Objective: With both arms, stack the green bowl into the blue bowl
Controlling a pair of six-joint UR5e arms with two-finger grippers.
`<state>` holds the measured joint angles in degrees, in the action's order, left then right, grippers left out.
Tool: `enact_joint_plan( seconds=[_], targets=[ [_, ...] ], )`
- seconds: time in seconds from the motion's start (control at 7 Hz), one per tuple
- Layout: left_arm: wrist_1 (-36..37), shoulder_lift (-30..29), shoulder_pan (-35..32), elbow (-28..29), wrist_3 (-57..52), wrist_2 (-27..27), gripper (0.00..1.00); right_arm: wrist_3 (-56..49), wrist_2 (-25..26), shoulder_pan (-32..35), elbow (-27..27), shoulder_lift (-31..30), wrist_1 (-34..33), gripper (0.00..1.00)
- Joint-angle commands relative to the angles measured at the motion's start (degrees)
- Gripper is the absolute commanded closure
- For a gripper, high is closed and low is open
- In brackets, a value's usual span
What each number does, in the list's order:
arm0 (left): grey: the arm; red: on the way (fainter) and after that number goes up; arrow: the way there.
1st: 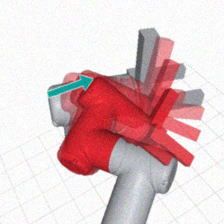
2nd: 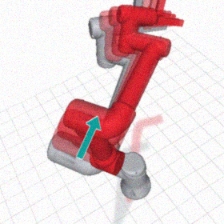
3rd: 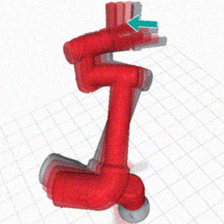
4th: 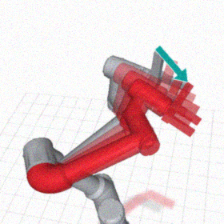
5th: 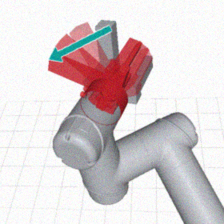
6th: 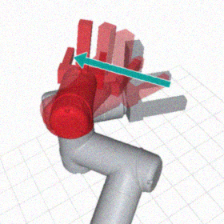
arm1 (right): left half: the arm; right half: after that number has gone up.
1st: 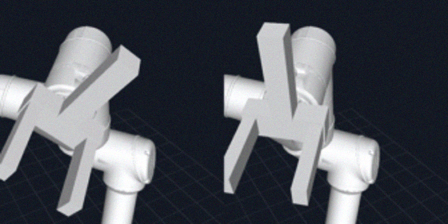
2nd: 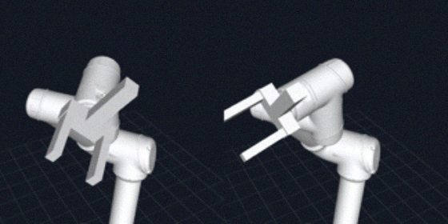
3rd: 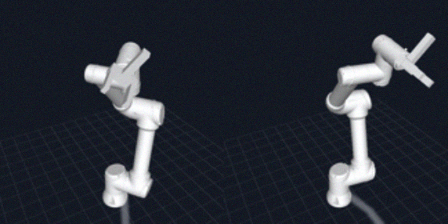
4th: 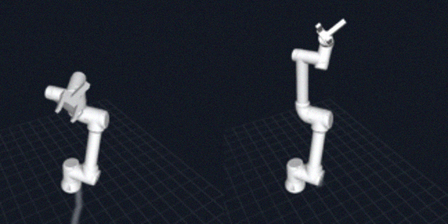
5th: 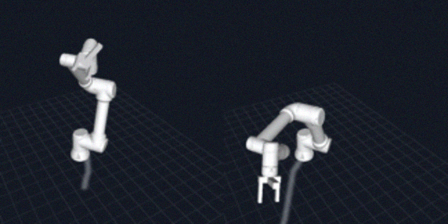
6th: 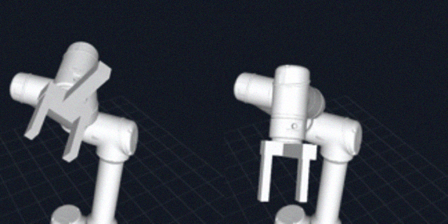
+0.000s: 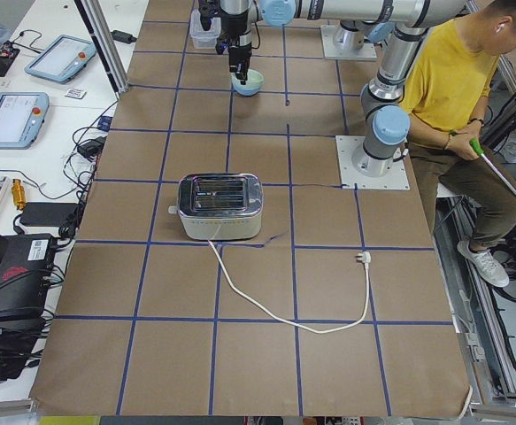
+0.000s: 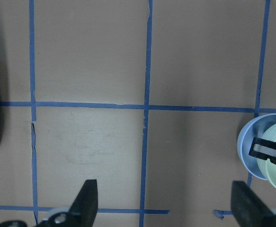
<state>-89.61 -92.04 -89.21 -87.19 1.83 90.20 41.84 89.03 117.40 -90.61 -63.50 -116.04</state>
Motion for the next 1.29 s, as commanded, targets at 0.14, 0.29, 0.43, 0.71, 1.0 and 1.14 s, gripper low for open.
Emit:
enact_joint_plan(
  seconds=[0.14, 0.29, 0.43, 0.71, 1.0, 1.14],
  targets=[
    [0.0, -0.1, 0.0, -0.1, -0.1, 0.0, 0.00, -4.5, 1.0, -3.3, 6.0, -1.6, 4.3, 0.00],
    [0.0, 0.0, 0.0, -0.1, -0.1, -0.1, 0.00, -8.7, 1.0, -7.1, 10.1, -4.1, 11.4, 0.00],
    [0.0, 0.0, 0.0, -0.3, -0.1, 0.0, 0.00, -11.0, 0.2, -11.4, 10.5, -6.5, 13.5, 0.00],
    [0.0, 0.0, 0.0, -0.3, -0.1, -0.1, 0.00, -26.6, 1.1, -18.8, 9.1, -11.3, 17.3, 0.00],
    [0.1, 0.0, 0.0, -0.2, 0.1, -0.1, 0.00, -38.9, 1.1, -25.3, 3.6, -19.8, 22.7, 0.00],
    [0.1, -0.1, 0.0, -0.3, 0.0, 0.0, 0.00, -41.4, 1.1, -26.7, -0.6, -24.4, 21.9, 0.00]
  ],
)
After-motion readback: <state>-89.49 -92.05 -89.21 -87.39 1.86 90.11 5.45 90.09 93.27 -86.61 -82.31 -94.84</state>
